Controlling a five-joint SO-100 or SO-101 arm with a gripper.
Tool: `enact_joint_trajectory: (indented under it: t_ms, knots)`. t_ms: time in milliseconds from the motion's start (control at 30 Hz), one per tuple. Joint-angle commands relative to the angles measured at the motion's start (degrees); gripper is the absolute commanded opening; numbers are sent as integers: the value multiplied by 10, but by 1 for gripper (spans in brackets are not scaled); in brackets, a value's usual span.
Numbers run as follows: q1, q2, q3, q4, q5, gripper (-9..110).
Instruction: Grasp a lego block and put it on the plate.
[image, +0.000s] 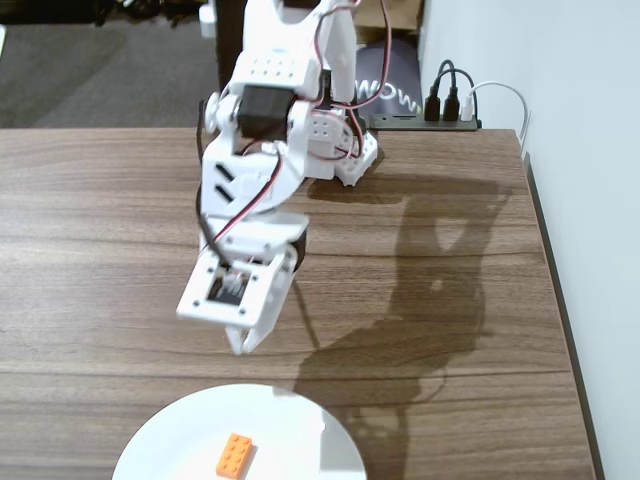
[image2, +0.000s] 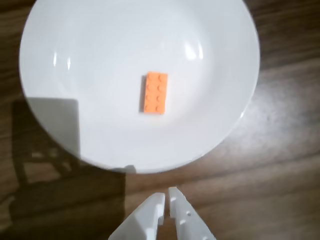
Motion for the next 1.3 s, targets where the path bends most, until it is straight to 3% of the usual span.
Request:
enact_joint_trajectory:
  t_ms: [0, 600, 1267]
  knots:
    - [-9, 73, 30, -11, 2, 1]
    - [-52, 390, 386, -63, 25, 1]
    - [-94, 682, 559, 59, 646, 1]
